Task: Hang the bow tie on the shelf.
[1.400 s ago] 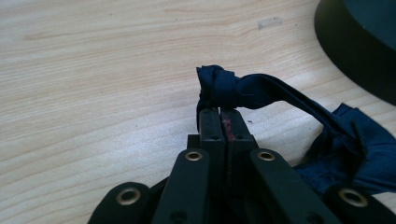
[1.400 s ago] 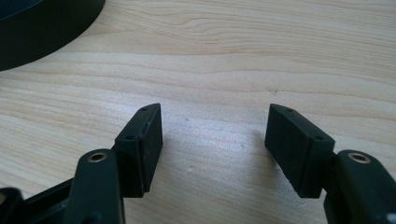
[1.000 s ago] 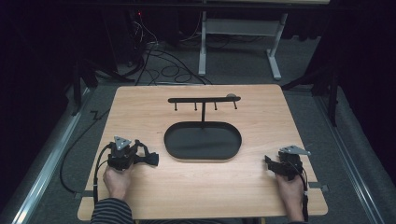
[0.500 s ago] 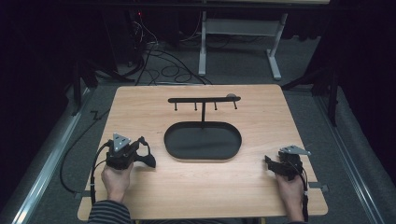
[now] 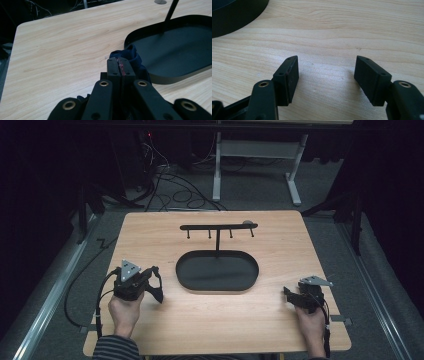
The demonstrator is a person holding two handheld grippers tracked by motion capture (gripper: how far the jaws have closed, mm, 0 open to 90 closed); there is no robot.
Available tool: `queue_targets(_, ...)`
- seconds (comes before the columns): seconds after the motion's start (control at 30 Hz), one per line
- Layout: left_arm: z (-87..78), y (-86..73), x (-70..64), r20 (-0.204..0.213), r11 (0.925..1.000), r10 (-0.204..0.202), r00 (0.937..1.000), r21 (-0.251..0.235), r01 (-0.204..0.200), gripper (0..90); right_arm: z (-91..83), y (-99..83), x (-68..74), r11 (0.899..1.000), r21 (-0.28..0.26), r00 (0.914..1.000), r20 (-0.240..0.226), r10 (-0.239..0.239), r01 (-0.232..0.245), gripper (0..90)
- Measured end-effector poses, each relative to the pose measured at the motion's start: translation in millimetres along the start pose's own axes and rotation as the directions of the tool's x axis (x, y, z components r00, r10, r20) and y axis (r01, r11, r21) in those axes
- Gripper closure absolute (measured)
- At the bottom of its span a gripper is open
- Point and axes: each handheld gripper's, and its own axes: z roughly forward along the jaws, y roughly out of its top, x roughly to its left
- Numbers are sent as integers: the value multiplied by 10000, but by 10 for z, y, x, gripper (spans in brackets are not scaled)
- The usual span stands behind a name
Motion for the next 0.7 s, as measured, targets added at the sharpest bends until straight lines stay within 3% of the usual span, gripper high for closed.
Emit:
queue_targets(0.47, -43, 182, -119, 886, 9997, 125, 9960, -232, -105, 895, 1, 0, 0, 10000, -1, 10000, -16, -71, 71, 377)
queue_targets(0.7, -58, 256, -193, 1189, 9989, 412, 9920, -270, -382, 894, 1, 0, 2, 10000, -1, 10000, -14, -83, 83, 377)
